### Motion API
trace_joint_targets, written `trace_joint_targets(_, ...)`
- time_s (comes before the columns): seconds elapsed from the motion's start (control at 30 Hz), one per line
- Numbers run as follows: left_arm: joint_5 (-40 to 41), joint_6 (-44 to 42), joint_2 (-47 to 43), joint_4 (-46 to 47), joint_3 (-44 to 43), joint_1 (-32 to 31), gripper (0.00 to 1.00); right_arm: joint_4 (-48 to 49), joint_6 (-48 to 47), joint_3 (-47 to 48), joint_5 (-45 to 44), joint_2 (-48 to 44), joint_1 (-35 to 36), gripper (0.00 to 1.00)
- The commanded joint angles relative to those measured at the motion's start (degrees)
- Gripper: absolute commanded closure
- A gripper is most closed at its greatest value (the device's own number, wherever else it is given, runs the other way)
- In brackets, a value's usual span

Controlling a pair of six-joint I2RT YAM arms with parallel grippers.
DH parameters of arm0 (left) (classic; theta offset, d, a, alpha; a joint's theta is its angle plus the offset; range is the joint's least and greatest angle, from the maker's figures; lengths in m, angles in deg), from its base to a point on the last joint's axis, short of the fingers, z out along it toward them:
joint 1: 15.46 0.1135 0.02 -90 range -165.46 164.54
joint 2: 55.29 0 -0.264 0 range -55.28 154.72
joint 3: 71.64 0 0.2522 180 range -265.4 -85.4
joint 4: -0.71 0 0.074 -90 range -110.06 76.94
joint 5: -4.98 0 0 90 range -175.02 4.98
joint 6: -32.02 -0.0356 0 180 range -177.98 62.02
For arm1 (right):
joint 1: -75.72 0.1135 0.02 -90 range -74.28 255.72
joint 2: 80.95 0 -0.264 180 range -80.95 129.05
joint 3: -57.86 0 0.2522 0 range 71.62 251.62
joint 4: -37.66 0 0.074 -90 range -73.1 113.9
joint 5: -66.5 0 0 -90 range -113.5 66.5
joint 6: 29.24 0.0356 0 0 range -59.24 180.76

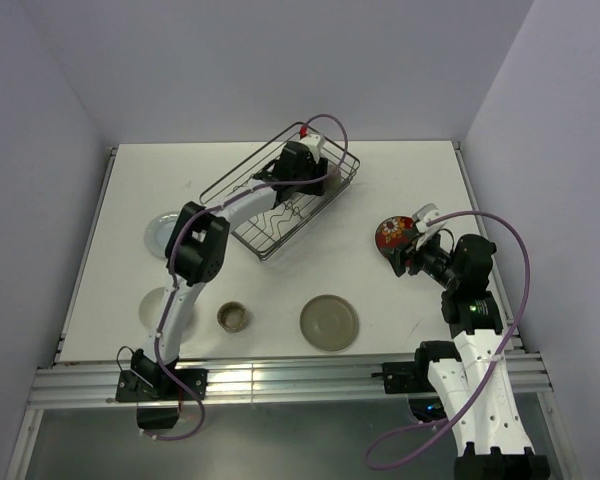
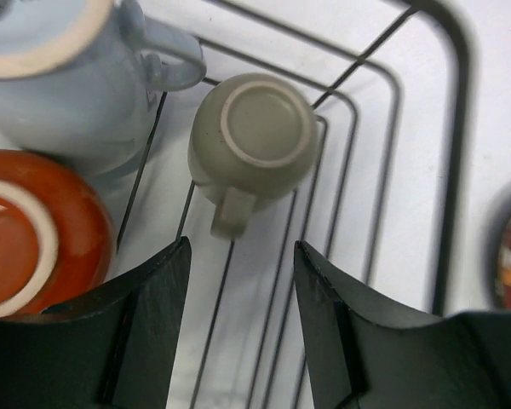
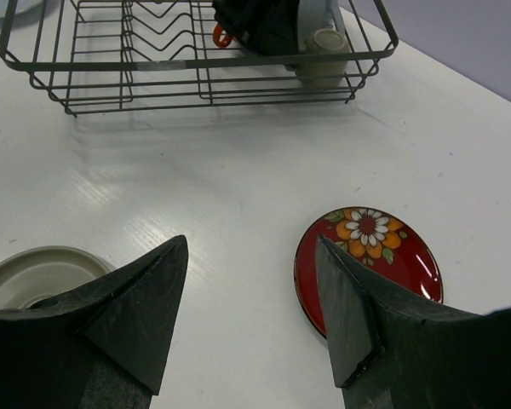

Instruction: Load the mixed dishes into the dish rack

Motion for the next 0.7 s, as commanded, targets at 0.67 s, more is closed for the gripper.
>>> trace_joint_targets(0.67, 5.7, 6.6, -66.1, 2.8, 52.6, 0.2, 0.37, -17.0, -12.4, 9.5, 16.1, 12.1, 5.7, 0.31)
